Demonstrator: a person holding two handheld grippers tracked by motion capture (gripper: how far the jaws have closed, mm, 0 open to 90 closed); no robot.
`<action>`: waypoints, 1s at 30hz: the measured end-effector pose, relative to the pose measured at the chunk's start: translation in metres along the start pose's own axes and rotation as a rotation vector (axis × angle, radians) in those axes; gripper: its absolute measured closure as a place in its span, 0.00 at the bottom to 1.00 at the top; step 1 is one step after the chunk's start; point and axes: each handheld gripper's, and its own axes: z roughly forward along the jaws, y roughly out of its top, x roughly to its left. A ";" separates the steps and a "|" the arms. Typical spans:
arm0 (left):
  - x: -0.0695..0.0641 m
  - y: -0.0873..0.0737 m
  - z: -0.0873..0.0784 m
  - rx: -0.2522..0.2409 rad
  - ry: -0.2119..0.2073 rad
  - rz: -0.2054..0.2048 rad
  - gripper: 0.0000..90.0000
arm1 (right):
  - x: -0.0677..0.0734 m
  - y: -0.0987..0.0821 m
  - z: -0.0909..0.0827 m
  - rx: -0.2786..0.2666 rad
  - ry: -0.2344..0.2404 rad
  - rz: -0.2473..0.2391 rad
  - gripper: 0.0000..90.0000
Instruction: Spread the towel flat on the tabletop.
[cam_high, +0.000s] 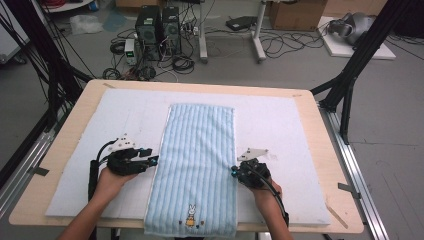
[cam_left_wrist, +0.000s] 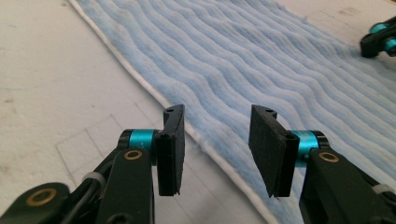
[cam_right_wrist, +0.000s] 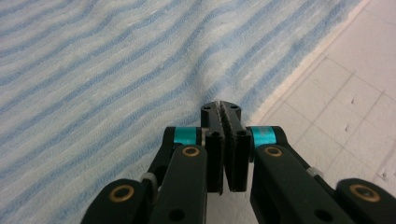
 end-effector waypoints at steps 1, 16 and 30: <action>0.002 0.002 0.003 -0.005 0.009 -0.006 0.62 | -0.002 0.000 0.000 -0.020 0.000 0.002 0.83; 0.035 0.025 0.052 -0.040 0.084 -0.083 0.61 | -0.075 0.044 0.035 -0.162 -0.119 0.209 0.68; 0.049 0.032 0.064 -0.026 0.103 -0.139 0.61 | -0.100 0.077 0.080 -0.061 -0.214 0.223 0.88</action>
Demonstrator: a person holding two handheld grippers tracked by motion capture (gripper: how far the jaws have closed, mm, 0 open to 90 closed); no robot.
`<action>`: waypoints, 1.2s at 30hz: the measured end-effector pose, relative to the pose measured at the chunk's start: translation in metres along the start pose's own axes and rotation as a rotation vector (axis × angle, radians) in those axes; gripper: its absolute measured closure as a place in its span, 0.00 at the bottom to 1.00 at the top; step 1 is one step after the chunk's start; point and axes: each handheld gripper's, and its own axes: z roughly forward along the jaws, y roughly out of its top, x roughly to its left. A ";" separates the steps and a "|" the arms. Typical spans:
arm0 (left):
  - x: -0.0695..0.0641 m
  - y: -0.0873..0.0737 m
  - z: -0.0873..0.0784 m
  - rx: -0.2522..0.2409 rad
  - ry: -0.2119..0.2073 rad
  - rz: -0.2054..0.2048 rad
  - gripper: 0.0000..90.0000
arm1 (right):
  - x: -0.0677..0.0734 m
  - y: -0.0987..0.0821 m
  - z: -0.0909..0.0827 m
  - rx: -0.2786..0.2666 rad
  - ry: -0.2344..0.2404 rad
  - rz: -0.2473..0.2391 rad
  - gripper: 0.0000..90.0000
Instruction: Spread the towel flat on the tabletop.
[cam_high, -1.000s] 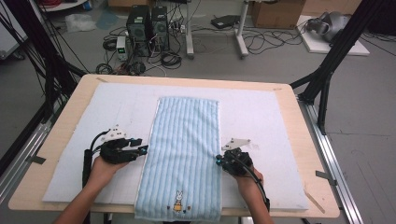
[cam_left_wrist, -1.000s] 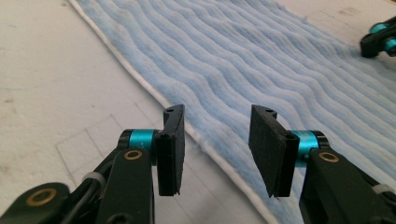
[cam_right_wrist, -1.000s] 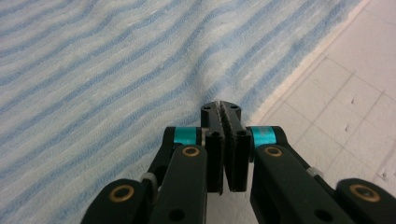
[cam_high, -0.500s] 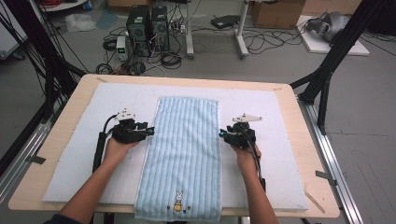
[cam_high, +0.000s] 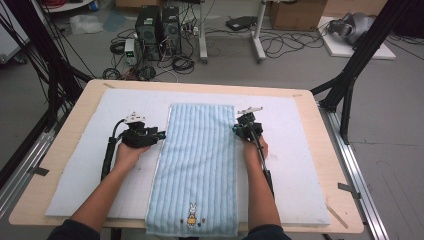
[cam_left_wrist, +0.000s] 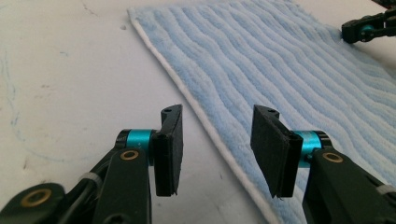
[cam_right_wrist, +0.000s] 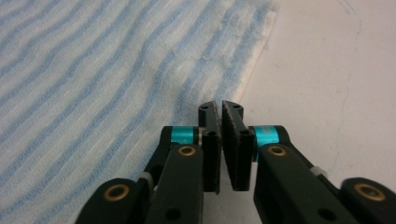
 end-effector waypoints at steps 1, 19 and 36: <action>0.000 0.000 0.003 -0.015 0.004 -0.002 0.61 | -0.001 0.000 -0.001 -0.002 0.009 0.006 0.82; -0.003 0.015 0.039 0.092 0.153 0.089 0.96 | 0.011 -0.028 -0.035 0.006 0.092 -0.025 0.62; 0.004 0.010 -0.007 -0.052 -0.030 0.040 0.46 | 0.027 -0.039 -0.041 0.008 0.142 -0.107 0.80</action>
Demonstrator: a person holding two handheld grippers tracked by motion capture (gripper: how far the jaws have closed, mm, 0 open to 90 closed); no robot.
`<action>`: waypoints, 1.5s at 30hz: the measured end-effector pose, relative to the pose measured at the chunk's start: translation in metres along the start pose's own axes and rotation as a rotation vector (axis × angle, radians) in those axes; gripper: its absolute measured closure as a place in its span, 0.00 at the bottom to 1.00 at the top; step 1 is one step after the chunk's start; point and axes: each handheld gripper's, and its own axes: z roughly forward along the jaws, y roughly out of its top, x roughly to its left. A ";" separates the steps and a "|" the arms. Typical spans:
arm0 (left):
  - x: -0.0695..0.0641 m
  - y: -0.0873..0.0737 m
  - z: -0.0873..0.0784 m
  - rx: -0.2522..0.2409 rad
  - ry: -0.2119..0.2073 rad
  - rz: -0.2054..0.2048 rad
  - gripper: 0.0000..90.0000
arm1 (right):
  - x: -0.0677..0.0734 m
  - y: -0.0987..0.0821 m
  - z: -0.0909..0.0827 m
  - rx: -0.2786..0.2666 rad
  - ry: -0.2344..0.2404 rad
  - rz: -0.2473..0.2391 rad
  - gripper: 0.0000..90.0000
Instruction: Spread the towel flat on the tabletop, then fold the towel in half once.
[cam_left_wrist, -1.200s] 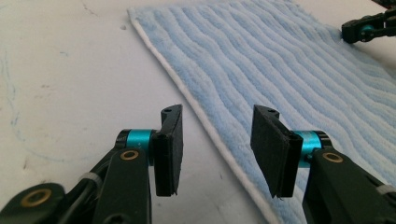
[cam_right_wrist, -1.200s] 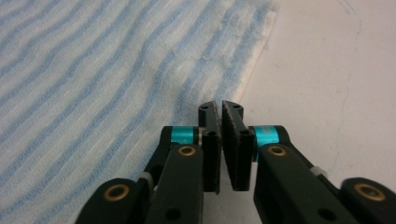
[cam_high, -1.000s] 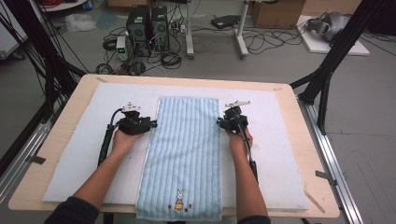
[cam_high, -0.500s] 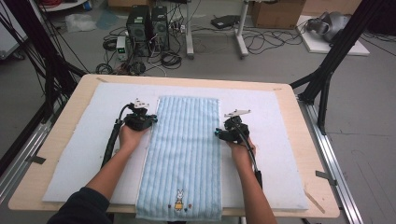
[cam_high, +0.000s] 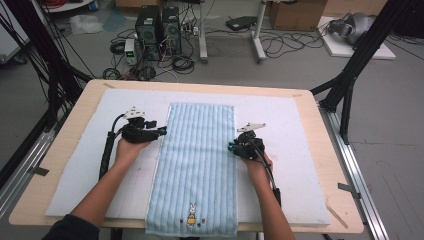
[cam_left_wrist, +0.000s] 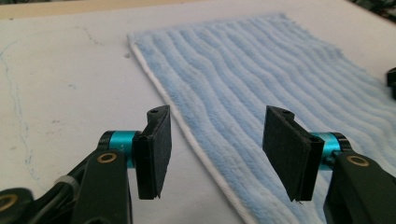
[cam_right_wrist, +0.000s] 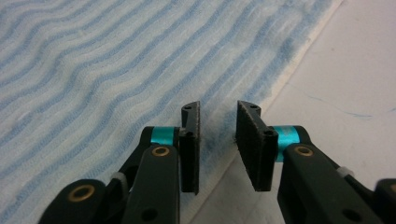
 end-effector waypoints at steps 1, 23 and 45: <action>0.000 -0.001 -0.002 -0.013 -0.004 0.000 0.43 | 0.000 0.000 0.000 0.001 -0.024 -0.016 0.80; -0.009 -0.019 -0.039 -0.134 -0.142 0.048 0.22 | -0.014 -0.024 -0.059 -0.260 -0.033 -0.014 0.13; -0.001 -0.021 -0.047 -0.135 -0.088 0.030 0.22 | -0.026 -0.026 -0.070 -0.328 -0.035 0.061 0.13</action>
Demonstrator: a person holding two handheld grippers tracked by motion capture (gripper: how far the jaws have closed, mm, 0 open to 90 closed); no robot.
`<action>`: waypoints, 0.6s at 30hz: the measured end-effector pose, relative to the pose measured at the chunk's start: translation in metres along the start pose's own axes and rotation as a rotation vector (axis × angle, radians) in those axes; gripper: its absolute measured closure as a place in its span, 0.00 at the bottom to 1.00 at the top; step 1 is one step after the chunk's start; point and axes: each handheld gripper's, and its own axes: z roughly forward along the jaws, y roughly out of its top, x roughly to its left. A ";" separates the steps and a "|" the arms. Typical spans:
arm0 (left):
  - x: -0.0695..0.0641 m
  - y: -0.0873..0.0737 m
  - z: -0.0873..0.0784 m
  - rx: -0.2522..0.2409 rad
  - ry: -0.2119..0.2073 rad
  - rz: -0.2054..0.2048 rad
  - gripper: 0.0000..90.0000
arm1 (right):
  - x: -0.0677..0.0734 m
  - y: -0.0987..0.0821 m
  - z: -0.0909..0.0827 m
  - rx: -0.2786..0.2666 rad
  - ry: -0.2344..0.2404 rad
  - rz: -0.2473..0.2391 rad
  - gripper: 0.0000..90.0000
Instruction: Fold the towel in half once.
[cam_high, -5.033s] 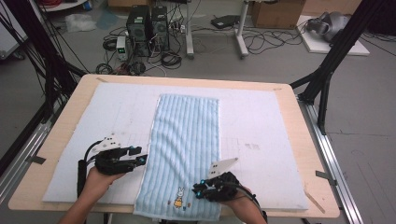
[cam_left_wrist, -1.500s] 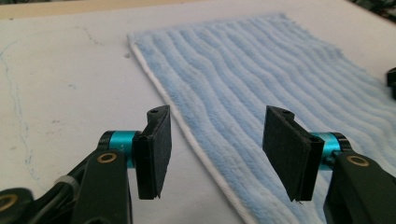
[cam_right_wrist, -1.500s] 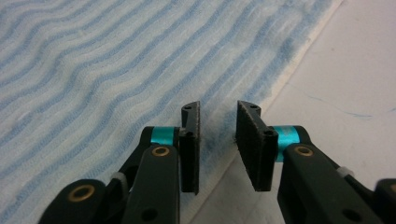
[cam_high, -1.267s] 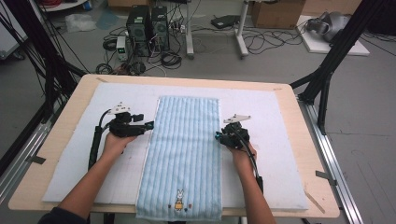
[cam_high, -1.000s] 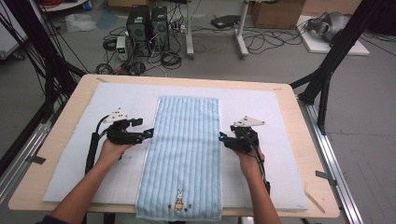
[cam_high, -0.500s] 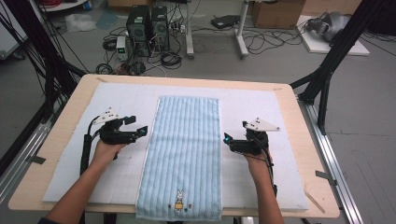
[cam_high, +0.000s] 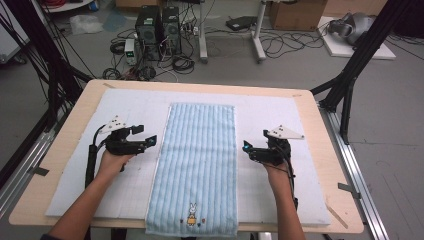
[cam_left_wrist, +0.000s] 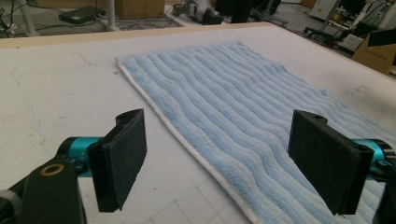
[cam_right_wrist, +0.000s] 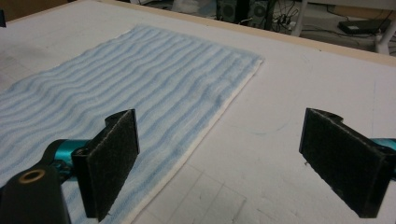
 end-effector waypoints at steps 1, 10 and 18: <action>0.000 0.000 0.000 0.000 0.006 0.001 0.23 | 0.000 0.000 0.000 0.000 0.001 0.001 0.13; 0.005 -0.002 0.006 0.028 0.034 -0.029 0.26 | -0.005 -0.002 0.001 0.017 -0.031 0.035 0.13; 0.015 0.008 0.021 0.053 0.072 -0.085 0.26 | -0.004 -0.003 0.002 0.033 -0.017 0.034 0.13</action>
